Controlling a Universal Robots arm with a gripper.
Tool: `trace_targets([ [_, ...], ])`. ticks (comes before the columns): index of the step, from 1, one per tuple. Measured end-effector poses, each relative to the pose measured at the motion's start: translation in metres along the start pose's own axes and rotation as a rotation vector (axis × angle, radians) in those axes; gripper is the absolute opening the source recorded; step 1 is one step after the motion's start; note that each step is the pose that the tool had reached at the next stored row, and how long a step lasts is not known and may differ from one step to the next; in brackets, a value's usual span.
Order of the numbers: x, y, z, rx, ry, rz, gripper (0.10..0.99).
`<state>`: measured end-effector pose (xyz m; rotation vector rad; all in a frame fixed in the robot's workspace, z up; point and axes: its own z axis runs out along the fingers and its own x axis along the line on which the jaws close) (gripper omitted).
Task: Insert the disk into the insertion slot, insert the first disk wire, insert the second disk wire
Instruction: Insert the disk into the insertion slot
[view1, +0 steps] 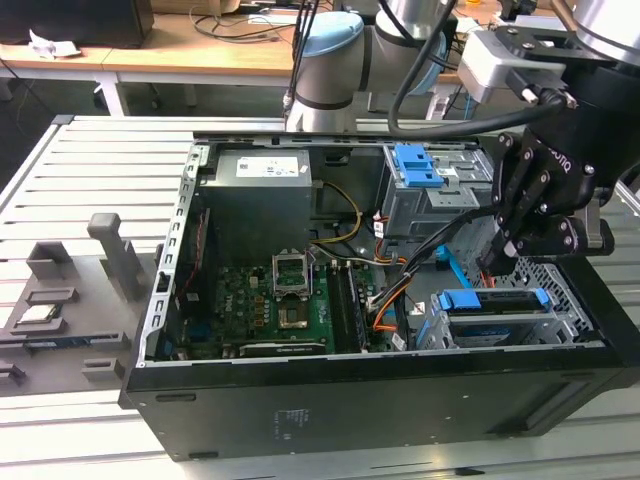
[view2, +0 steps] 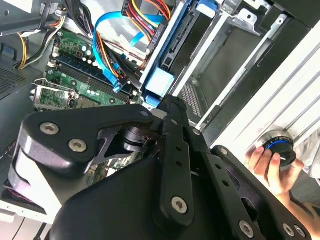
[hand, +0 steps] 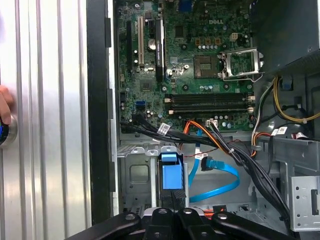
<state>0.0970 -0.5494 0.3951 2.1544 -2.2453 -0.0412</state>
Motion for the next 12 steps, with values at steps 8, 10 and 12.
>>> trace_targets([
  [8, -0.0045, -0.0192, 0.0081, -0.001, 0.0008, 0.0, 0.106],
  [10, -0.0072, -0.0305, 0.01, -0.002, 0.0011, 0.0, 0.106],
  [12, -0.0082, -0.0367, 0.0113, -0.002, 0.0013, 0.0, 0.106],
])
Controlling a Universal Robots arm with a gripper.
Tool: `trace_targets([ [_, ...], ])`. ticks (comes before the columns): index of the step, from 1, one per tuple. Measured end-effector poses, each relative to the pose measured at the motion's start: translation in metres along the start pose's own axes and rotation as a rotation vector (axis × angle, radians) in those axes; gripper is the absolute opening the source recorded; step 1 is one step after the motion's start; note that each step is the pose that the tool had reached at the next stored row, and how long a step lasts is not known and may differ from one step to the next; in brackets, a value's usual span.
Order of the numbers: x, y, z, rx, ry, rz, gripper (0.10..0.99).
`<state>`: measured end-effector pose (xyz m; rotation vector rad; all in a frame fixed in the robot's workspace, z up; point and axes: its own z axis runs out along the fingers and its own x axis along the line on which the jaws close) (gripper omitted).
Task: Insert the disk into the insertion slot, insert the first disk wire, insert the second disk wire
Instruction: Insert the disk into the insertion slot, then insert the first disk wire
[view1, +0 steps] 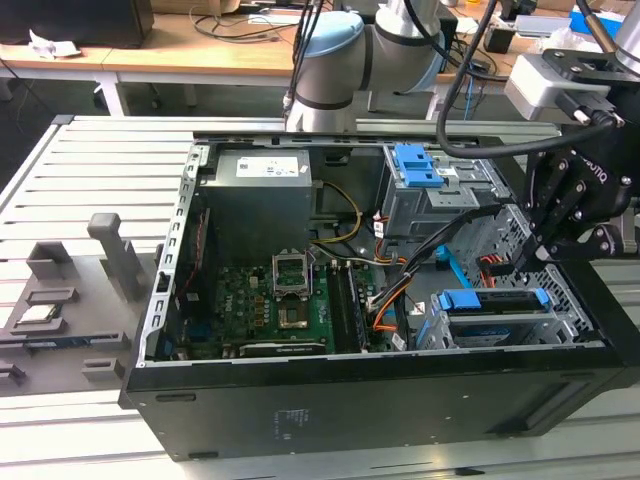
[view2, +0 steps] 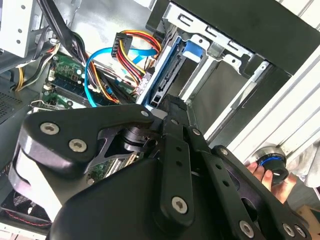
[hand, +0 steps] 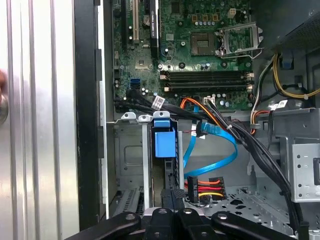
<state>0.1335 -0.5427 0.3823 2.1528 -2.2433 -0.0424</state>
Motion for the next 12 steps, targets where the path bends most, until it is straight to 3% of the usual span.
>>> trace_targets([
  [12, 0.0, -0.0005, 0.0001, 0.0, 0.0, 0.0, 0.106],
])
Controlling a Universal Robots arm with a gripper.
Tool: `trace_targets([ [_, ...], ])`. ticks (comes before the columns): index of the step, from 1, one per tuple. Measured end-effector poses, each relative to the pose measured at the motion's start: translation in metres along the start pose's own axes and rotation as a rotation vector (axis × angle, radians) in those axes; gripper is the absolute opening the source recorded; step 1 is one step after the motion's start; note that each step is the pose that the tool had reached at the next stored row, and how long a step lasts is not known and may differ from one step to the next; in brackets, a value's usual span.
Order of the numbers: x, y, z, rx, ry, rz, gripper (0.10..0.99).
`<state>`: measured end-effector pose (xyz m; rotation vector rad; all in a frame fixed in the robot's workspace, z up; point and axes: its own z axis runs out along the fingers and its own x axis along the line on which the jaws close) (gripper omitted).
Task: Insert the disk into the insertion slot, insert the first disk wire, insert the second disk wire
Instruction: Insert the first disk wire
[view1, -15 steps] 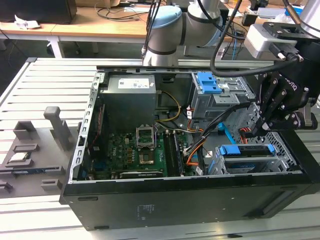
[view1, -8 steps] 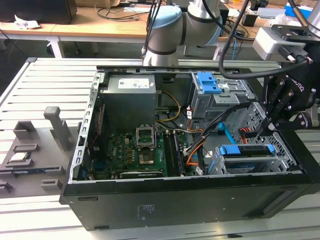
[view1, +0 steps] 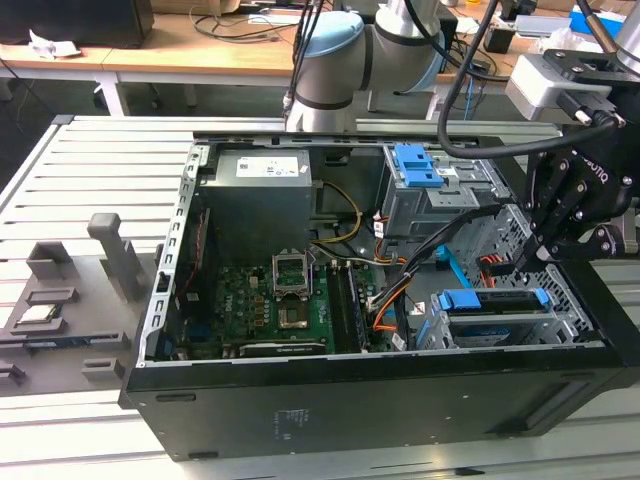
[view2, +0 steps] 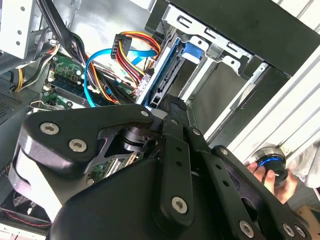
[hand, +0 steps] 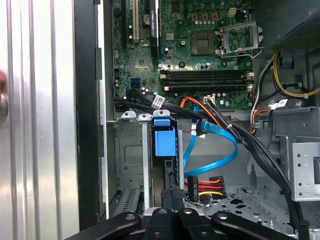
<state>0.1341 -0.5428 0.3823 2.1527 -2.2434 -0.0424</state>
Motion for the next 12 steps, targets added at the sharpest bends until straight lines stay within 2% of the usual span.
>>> trace_targets([
  [3, 0.0, 0.0, 0.0, 0.0, 0.0, 0.0, 0.114],
  [4, 0.0, 0.0, 0.0, 0.0, 0.0, 0.0, 0.169],
  [5, 0.0, 0.0, 0.0, 0.0, 0.0, 0.0, 0.294],
  [6, 0.0, -0.0001, 0.0, 0.0, 0.0, 0.0, 0.294],
  [7, -0.0002, -0.0001, 0.0, 0.0, 0.0, 0.0, 0.361],
  [9, -0.0075, 0.0002, 0.0, 0.0, 0.0, 0.0, 0.361],
  [12, -0.0138, 0.0005, 0.0001, 0.0, 0.0, 0.0, 0.361],
])
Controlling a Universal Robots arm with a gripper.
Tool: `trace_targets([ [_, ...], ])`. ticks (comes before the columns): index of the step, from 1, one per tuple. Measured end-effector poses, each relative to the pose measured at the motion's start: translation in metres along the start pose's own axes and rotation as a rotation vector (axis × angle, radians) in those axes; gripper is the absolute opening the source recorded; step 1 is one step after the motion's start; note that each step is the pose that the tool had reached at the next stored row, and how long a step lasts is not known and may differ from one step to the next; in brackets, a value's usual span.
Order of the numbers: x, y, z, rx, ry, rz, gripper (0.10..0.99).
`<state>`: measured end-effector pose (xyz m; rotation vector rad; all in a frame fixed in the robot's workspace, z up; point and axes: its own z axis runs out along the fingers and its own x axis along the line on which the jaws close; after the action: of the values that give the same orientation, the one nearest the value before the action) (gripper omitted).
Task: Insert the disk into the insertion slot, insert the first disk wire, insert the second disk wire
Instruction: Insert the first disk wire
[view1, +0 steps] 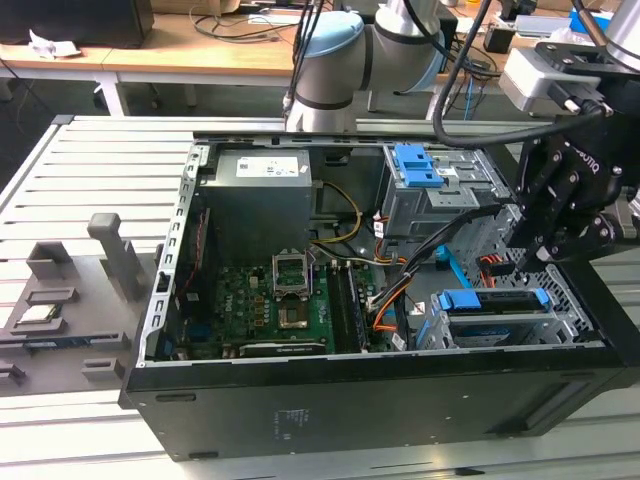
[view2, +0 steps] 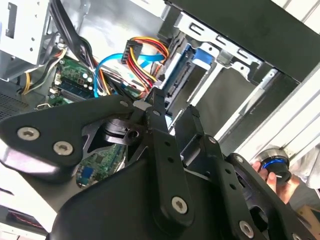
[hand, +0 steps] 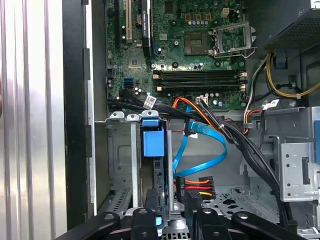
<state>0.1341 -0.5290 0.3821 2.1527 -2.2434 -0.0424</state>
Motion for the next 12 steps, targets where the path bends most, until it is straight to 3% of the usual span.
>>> trace_targets([
  [7, -0.0056, 0.0, 0.0063, 0.0, 0.0, 0.0, 0.361],
  [12, -0.0067, -0.0005, 0.0187, 0.0, 0.0004, 0.0, 0.361],
])
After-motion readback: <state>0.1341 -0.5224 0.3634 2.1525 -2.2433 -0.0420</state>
